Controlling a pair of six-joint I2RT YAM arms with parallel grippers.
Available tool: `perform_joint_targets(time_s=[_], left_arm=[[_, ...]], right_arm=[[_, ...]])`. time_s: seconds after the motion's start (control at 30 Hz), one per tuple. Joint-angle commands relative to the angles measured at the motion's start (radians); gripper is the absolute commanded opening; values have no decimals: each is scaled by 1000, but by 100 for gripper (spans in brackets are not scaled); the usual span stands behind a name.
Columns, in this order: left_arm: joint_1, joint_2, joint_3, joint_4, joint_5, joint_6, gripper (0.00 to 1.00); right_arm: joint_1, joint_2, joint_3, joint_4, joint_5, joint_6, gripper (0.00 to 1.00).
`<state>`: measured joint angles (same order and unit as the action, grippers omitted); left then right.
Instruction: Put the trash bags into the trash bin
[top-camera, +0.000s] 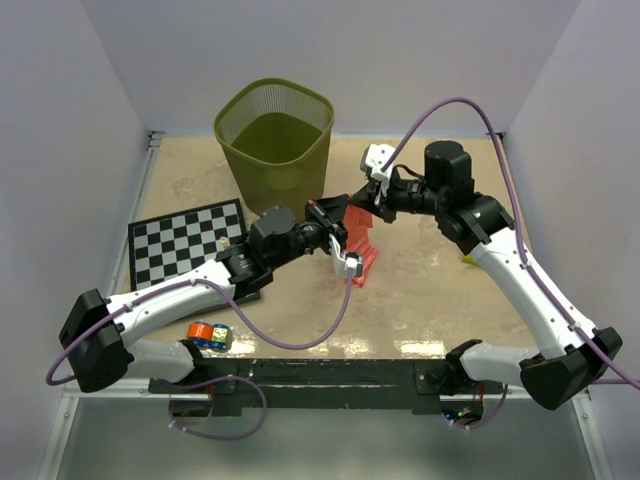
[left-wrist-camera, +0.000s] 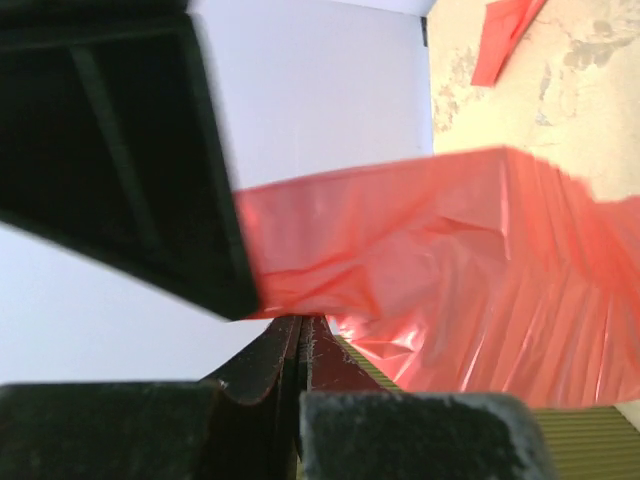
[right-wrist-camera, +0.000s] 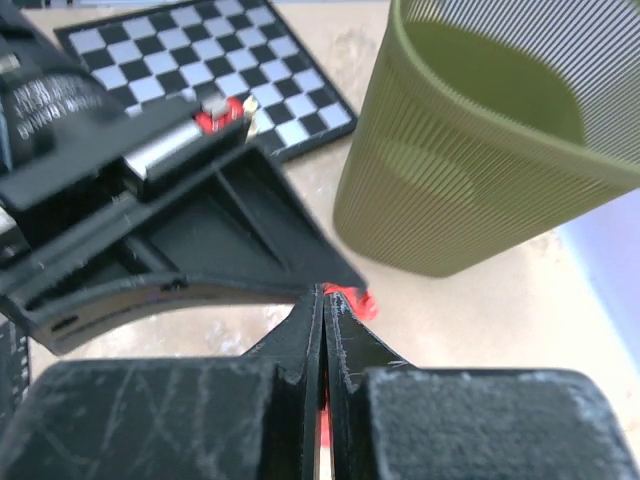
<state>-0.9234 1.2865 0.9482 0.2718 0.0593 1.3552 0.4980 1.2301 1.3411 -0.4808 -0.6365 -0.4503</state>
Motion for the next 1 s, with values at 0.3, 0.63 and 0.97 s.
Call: perform_joint_targets(time_s=[0.3,0.63,0.97], left_arm=[[0,-12,23,199,-13,12,0],[-8,-7,-17,-17,-10,-30,0],[-19,-44,-38,301,-16,-37,0]], right_arm=[[2,-14,-134,8,55,-39,0],[-3,-3,44,67,-72,41,0],[-3,-17,-157,48,60,-24,0]])
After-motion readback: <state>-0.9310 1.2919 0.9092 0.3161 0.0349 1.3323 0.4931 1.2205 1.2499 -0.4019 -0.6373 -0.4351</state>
